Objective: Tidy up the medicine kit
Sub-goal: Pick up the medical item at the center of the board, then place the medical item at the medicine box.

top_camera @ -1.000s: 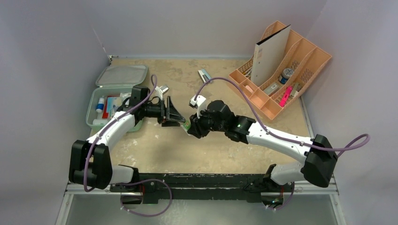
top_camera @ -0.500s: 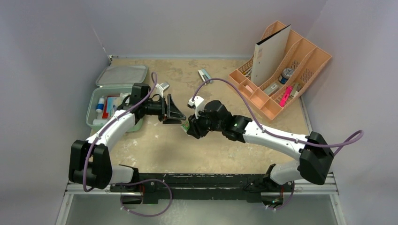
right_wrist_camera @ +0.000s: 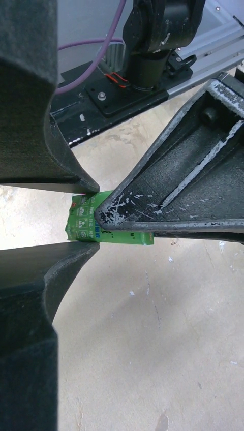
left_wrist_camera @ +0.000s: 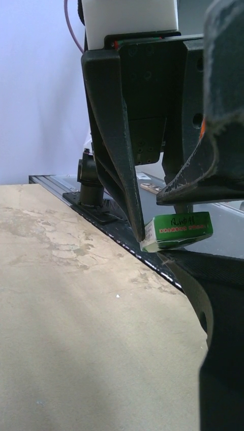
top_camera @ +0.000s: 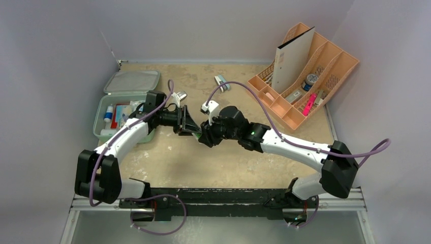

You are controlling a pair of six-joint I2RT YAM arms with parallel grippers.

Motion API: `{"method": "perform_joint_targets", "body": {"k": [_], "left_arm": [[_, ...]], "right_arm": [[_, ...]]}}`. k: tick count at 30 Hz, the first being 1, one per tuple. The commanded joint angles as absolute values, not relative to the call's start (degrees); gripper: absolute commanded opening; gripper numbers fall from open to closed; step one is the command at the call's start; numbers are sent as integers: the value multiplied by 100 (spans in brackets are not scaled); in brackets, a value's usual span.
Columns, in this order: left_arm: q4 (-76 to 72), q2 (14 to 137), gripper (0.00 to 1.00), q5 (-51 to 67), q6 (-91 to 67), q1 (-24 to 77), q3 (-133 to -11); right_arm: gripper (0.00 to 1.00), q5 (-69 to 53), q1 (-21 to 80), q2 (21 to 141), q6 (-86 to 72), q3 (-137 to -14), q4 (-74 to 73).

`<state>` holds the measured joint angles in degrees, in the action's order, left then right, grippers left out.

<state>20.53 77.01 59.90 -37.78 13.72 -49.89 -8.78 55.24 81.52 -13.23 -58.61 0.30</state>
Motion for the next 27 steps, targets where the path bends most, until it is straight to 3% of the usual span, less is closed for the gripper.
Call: {"method": "perform_joint_targets", "body": {"k": [1, 8, 15, 19, 22, 27], "left_arm": [[1994, 7644, 31, 6085, -3679, 1488, -5251], [2170, 7472, 20, 5849, -3676, 1556, -5231], [2392, 7308, 17, 5316, -3821, 1553, -5551], [2130, 7133, 18, 5026, -4117, 1550, -5572], [2154, 7064, 18, 4574, -4147, 1547, -5688], [2224, 6963, 18, 3614, -4130, 1486, -5820]], "right_arm": [[42, -967, 5563, 8163, -1457, -6146, 257], [45, -806, 5560, 8163, -1476, -6276, 131], [73, -716, 5561, 8037, -1648, -6222, -138], [84, -677, 5563, 7653, -1962, -6057, -430], [98, -649, 5561, 7254, -2080, -5938, -480], [99, -620, 5563, 6728, -2203, -5725, -402]]}}
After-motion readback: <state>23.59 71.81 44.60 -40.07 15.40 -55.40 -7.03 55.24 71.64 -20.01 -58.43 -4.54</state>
